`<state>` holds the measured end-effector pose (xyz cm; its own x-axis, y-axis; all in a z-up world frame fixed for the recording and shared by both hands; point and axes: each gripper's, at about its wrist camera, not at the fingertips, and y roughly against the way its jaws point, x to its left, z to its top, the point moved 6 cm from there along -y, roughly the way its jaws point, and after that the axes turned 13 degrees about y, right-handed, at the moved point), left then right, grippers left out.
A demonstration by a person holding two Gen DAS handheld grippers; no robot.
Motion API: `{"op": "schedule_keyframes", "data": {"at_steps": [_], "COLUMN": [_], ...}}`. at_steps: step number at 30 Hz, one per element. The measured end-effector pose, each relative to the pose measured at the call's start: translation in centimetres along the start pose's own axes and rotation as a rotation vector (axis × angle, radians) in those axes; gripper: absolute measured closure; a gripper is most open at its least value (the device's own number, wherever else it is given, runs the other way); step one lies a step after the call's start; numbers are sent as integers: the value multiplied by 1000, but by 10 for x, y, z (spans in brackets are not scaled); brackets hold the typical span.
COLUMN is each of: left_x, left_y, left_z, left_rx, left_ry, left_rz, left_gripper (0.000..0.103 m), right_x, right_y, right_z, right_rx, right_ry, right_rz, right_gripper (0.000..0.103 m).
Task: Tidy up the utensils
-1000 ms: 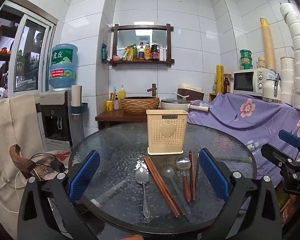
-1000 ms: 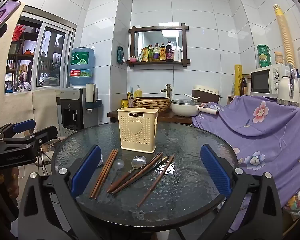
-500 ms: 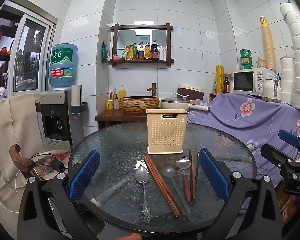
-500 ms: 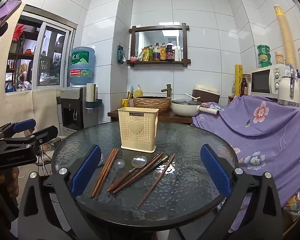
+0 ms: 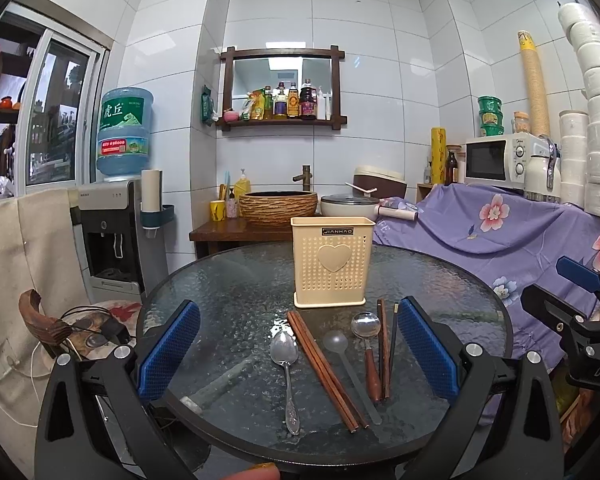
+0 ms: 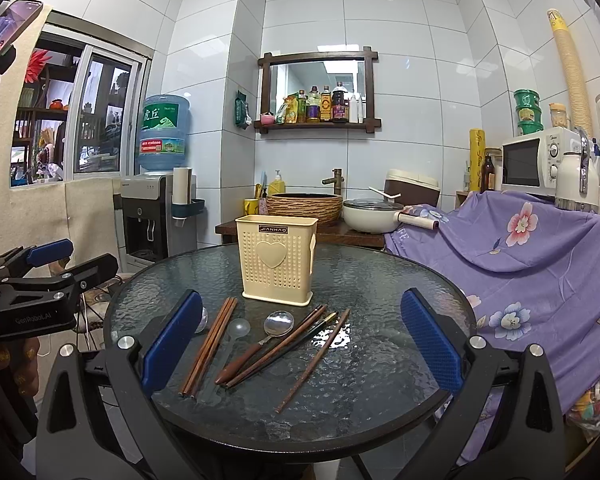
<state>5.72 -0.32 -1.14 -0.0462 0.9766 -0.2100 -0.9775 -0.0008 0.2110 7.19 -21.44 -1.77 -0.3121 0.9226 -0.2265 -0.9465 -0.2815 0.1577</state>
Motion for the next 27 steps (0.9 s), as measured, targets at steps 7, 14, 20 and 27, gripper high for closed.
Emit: {"op": "schedule_keyframes", "data": {"at_steps": [7,14,20,27], "left_x": [0,-1,-1,-2], "left_y": [2,1,1,1], "left_z": [2,1,-1,-1], "left_rx": [-1,0,-2,-1], "left_ry": [5,1,2,-4], "left_rz": [-5,-4,-2,1], "left_gripper": [6,6,6,6], "right_x": [0,0,1,2], "right_y": [0,0,0,2], "right_z": [0,0,0,2], "right_rx": [0,1,0,2], "right_ry": [0,0,1,0], "right_rz": [-1,1,0,1], "right_gripper": [5,5,5,5]}}
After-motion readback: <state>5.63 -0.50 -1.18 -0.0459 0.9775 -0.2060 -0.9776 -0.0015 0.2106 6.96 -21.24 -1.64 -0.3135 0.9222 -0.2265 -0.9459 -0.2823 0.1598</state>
